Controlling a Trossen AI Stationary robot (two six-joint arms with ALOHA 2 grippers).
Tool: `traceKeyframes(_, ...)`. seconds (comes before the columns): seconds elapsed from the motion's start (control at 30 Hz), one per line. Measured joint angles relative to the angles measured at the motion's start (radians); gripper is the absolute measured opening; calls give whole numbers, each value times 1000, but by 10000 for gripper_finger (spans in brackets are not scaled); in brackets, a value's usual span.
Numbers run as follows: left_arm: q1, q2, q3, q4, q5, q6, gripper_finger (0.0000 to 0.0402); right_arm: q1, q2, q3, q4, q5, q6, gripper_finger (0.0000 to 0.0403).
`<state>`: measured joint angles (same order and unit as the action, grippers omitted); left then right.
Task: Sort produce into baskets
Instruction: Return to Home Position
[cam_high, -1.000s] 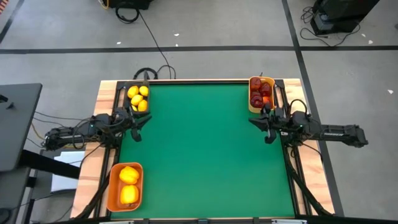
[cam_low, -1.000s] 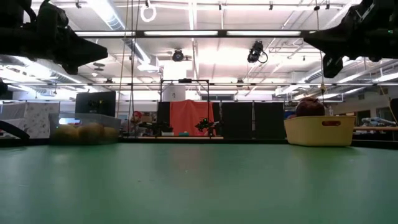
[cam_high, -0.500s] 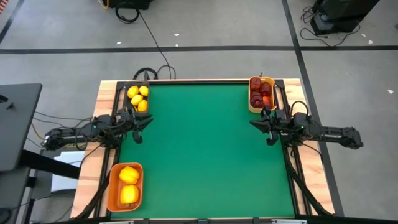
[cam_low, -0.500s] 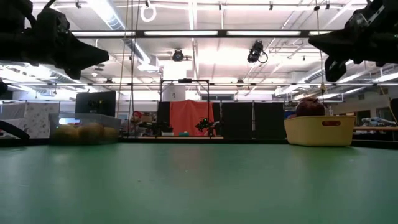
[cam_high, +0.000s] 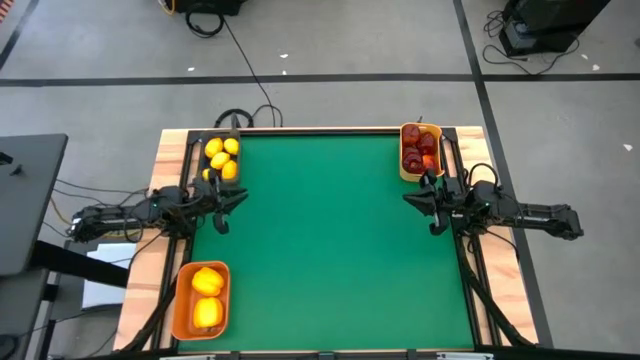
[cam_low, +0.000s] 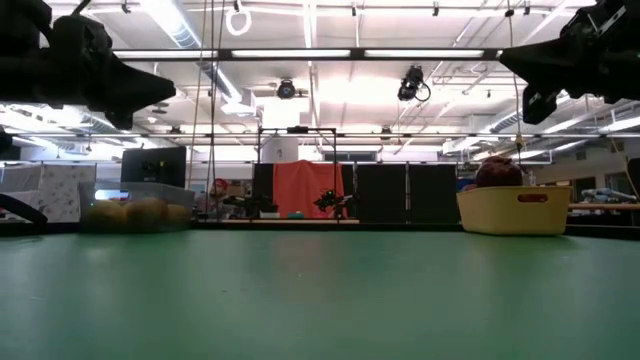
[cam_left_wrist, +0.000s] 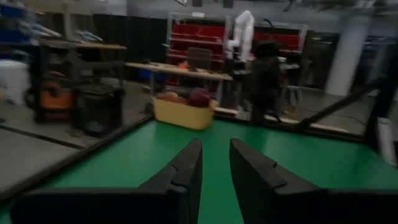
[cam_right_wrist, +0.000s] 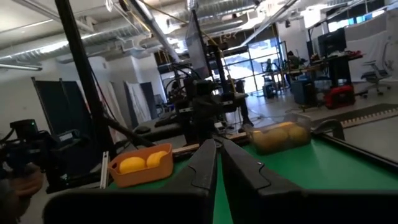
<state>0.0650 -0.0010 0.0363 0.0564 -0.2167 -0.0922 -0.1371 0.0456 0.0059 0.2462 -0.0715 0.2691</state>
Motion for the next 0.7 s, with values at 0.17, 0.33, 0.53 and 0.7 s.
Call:
traceKeyframes(0.17, 0, 1, -27, -31, 118, -7, 85, 0, 0, 0, 0, 0, 0, 37)
traceKeyframes(0.33, 0, 1, -28, -44, 177, -14, 85, 0, 0, 0, 1, 0, 0, 38)
traceKeyframes(0.53, 0, 9, -28, -37, 167, -17, 85, 0, 0, 0, 6, 0, 0, 38)
traceKeyframes(0.7, 0, 9, -28, 5, 163, -17, 85, 0, 1, 0, 6, 0, 0, 38)
